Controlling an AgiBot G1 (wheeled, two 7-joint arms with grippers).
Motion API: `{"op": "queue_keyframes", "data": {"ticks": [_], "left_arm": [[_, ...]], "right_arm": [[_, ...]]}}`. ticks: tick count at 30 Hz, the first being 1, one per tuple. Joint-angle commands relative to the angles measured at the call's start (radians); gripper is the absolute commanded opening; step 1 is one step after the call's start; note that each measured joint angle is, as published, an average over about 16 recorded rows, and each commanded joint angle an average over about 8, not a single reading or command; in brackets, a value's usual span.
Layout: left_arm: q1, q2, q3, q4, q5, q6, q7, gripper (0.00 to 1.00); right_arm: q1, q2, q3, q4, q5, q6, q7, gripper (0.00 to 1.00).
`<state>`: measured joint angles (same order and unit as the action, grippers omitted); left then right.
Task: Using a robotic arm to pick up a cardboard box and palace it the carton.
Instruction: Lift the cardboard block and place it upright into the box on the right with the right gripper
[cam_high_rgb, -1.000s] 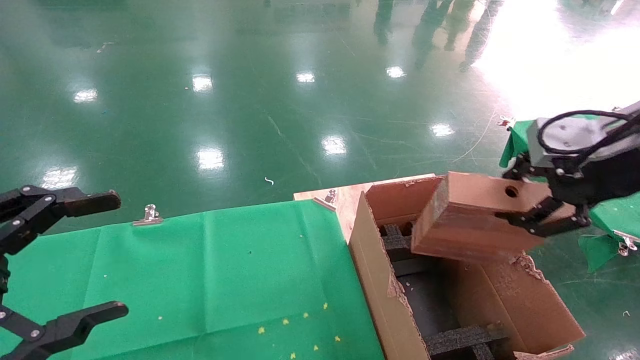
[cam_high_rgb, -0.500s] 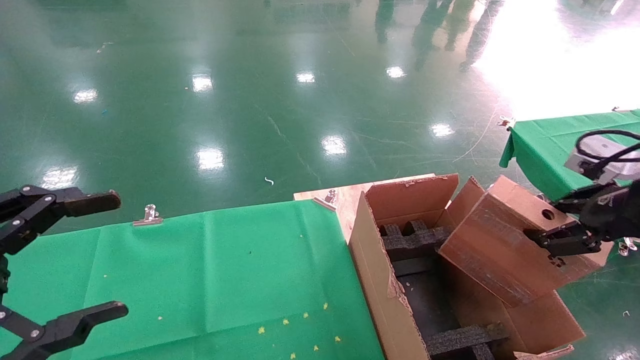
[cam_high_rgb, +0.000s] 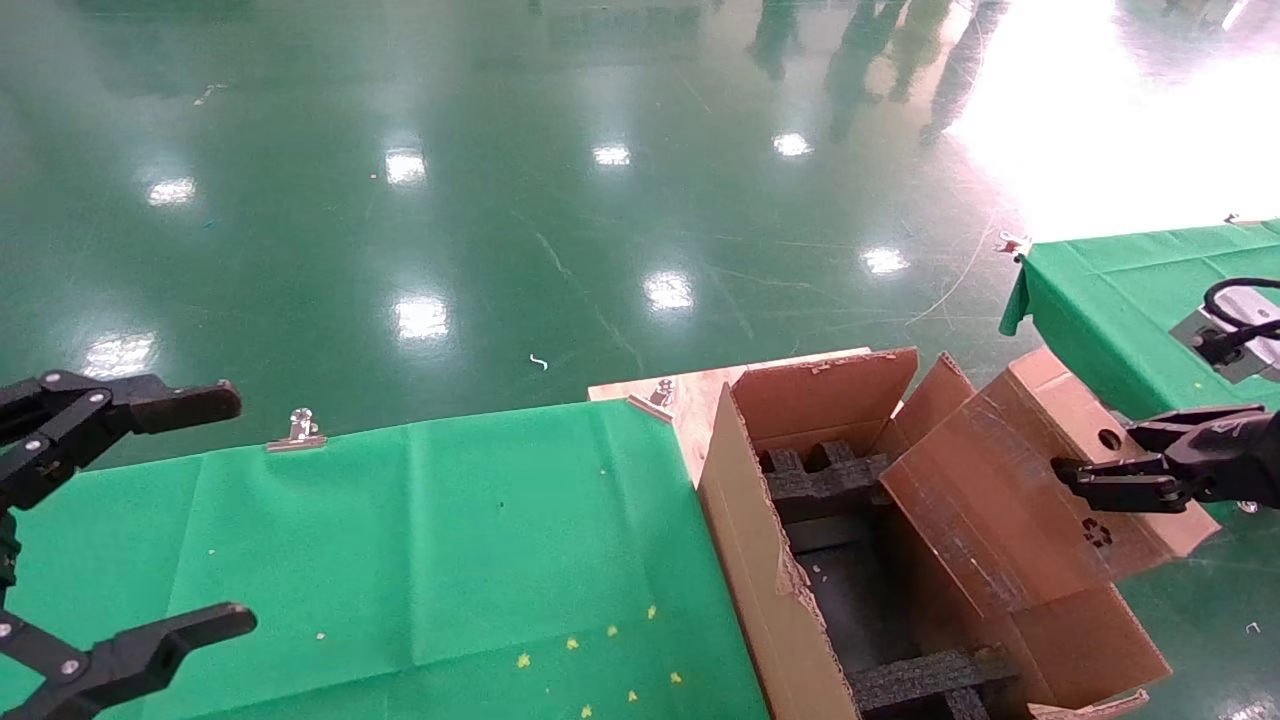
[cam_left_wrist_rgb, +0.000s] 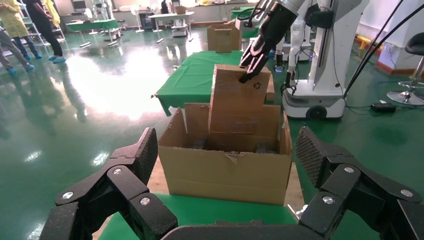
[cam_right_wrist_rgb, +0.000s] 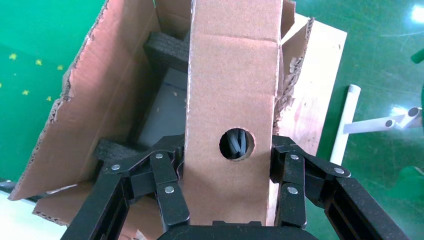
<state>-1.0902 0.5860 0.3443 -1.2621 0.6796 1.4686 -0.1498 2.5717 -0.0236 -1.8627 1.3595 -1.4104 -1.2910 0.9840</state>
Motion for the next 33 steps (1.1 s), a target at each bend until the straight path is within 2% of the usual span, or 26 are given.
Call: {"op": "queue_keyframes", "data": {"ticks": [1,15,33], "left_arm": [[0.000,0.000,0.000,0.000,0.000,0.000,0.000,1.00],[0.000,0.000,0.000,0.000,0.000,0.000,0.000,1.00],[0.000,0.000,0.000,0.000,0.000,0.000,0.000,1.00]], "right_arm": [[-0.001,0.006,-0.002,0.003,0.003,0.007,0.005,0.00],[-0.010,-0.019,-0.005,-0.024,0.010,-0.004,0.011,0.00],[-0.141,-0.078,-0.113,-0.004,-0.114,0.223,0.297,0.00]]}}
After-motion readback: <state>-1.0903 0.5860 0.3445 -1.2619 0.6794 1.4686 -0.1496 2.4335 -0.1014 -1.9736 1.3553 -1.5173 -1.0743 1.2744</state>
